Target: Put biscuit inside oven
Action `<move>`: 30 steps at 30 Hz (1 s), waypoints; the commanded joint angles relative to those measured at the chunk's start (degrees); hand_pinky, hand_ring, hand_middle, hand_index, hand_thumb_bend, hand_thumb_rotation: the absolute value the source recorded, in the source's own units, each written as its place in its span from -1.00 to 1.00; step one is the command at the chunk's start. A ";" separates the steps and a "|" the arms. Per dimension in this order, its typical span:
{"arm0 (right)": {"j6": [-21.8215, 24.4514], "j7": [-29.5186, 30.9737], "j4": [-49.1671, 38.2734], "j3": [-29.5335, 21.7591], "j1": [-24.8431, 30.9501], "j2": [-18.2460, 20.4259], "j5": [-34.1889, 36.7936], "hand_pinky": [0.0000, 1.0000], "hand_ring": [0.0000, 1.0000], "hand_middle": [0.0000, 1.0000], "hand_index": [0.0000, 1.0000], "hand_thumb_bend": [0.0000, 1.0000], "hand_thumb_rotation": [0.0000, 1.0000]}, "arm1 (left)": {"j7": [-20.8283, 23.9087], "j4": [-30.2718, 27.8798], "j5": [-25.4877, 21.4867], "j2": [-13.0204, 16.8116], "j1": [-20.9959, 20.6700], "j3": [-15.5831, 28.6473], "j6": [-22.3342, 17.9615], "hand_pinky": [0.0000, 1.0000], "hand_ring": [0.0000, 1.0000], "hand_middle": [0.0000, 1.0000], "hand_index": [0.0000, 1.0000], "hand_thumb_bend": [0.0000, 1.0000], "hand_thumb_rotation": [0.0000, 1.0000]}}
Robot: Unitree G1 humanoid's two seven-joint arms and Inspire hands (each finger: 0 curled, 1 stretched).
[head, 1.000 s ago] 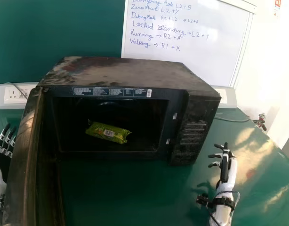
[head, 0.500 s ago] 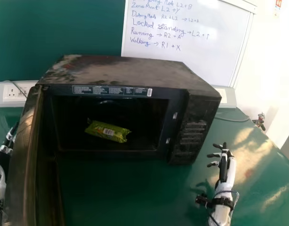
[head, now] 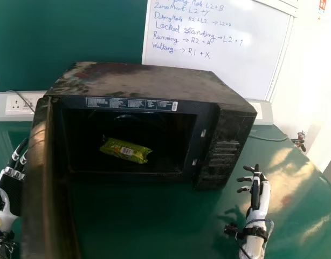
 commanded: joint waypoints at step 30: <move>1.50 0.33 0.69 0.53 2.23 2.35 -0.12 -0.52 -0.45 -0.30 0.15 0.37 1.00 | -2.50 1.27 1.19 -2.86 0.59 -6.30 0.60 -1.00 -0.50 -0.07 0.15 -1.00 1.00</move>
